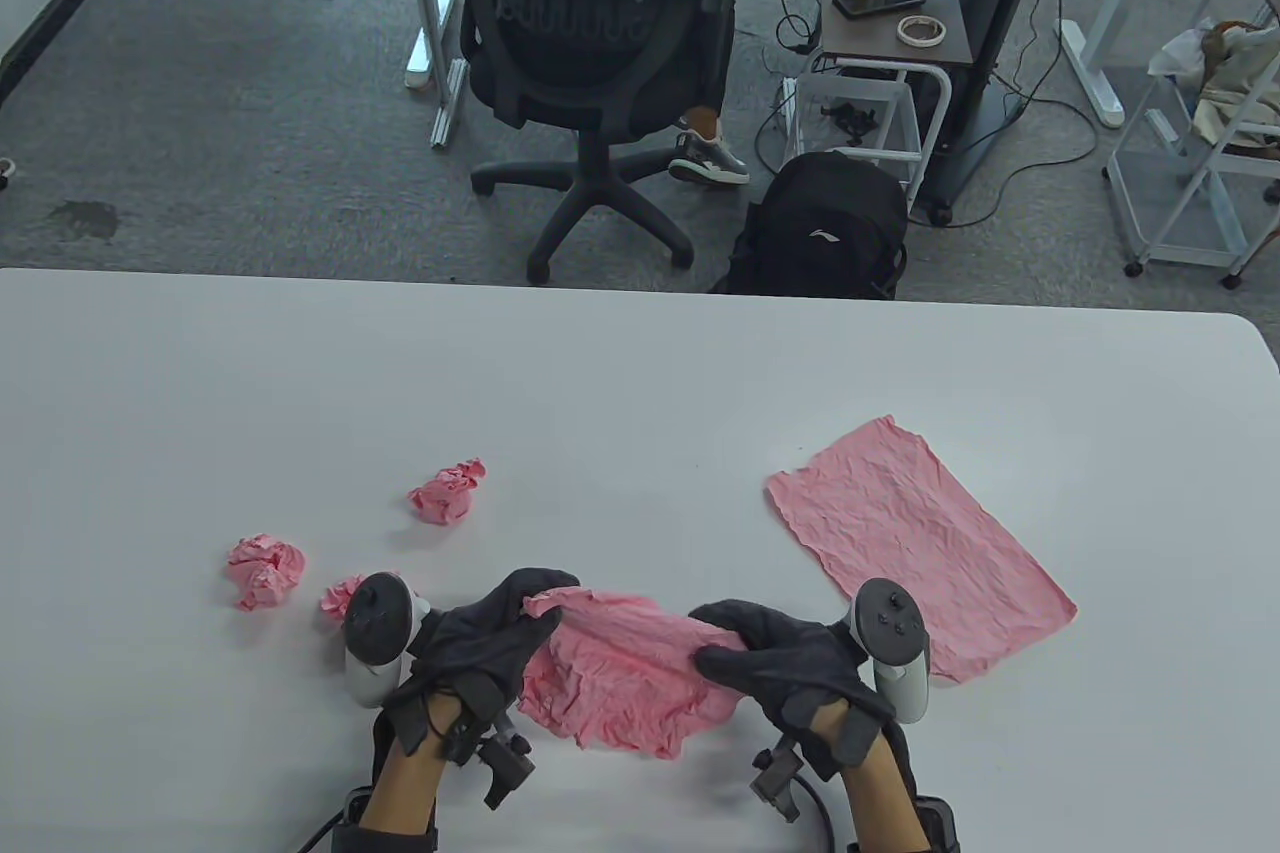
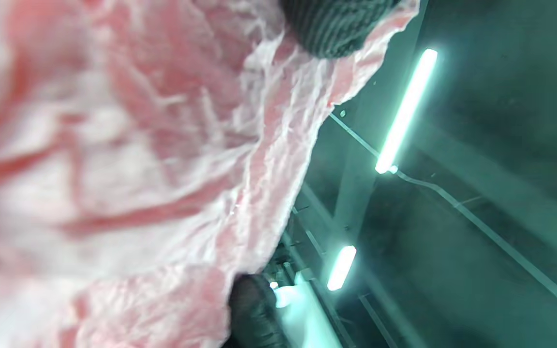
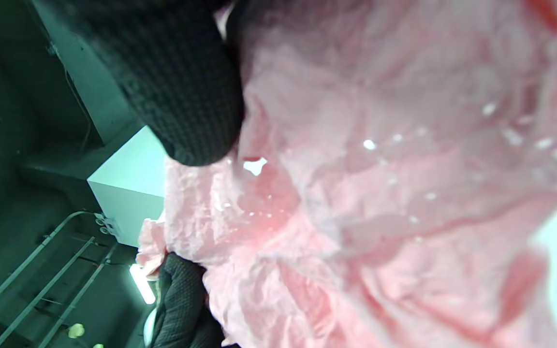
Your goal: Flatten crumpled papers and stack
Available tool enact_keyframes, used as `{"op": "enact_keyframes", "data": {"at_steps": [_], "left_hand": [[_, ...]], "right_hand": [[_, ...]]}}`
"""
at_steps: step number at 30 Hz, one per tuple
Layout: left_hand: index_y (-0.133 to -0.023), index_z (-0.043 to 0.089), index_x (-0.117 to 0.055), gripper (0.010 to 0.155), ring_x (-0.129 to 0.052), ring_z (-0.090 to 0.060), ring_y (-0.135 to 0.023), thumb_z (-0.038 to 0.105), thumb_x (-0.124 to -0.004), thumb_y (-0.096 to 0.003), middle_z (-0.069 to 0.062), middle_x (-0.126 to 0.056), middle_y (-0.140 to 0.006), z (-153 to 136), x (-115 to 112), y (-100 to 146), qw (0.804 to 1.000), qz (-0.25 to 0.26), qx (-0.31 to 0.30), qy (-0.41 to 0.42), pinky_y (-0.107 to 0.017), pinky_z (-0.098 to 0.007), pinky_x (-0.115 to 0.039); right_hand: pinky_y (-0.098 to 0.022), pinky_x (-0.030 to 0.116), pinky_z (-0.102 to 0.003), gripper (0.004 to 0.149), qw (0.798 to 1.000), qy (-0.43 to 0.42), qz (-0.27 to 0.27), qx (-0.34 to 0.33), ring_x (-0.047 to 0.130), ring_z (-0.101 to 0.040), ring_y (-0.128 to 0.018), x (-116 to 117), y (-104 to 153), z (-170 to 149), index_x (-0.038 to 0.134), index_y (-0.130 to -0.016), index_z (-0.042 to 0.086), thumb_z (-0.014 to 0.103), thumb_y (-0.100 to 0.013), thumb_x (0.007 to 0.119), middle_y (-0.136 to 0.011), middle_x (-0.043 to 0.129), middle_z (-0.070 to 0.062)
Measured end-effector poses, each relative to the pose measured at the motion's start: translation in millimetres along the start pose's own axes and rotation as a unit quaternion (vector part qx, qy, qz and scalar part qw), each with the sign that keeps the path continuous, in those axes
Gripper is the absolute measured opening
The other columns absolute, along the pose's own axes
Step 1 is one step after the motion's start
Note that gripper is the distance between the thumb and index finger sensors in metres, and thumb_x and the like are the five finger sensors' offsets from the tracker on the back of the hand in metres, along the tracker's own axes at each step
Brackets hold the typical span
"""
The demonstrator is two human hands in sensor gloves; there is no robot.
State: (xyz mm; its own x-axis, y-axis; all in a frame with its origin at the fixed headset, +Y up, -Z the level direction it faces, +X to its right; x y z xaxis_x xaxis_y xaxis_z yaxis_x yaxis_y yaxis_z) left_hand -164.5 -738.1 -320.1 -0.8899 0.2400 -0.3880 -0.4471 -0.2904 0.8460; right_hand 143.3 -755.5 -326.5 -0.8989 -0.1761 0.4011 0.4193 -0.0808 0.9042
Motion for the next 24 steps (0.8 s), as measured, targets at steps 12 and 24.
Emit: {"op": "enact_keyframes", "data": {"at_steps": [12,24], "left_hand": [[-0.097,0.024,-0.079,0.045,-0.105,-0.024,-0.053,0.036,-0.079,-0.0532,-0.004,-0.097,-0.073,0,27,9,0.995,0.09,-0.011,0.042,-0.055,-0.049,-0.08],[-0.091,0.018,-0.085,0.048,-0.109,-0.019,-0.039,0.048,-0.075,-0.0547,-0.002,-0.103,-0.062,-7,36,13,0.992,0.103,0.049,-0.057,-0.046,-0.044,-0.087]], "right_hand": [[-0.049,0.068,-0.061,0.073,0.998,-0.035,-0.032,0.037,0.088,-0.031,-0.051,-18,4,-10,0.051,-0.101,0.005,0.026,-0.043,0.092,-0.066,0.082,-0.005],[-0.061,0.053,-0.069,0.043,0.965,-0.249,-0.009,-0.076,0.053,-0.061,-0.091,-16,0,-10,0.067,-0.091,0.016,0.032,-0.053,0.076,-0.102,0.06,-0.03]]}}
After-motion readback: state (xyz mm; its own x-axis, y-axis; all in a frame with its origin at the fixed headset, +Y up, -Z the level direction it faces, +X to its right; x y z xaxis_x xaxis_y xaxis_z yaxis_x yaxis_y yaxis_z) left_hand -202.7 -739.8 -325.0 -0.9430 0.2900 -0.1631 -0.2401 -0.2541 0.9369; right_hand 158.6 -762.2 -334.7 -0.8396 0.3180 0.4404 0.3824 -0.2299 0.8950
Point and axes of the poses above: the tracker on the back of each hand, its own z axis roughly to the thumb side, its own y axis roughly from the fingertips to the wrist, x = y × z, the point moved 3 cm from there along -y, roughly from the wrist to the fingertips
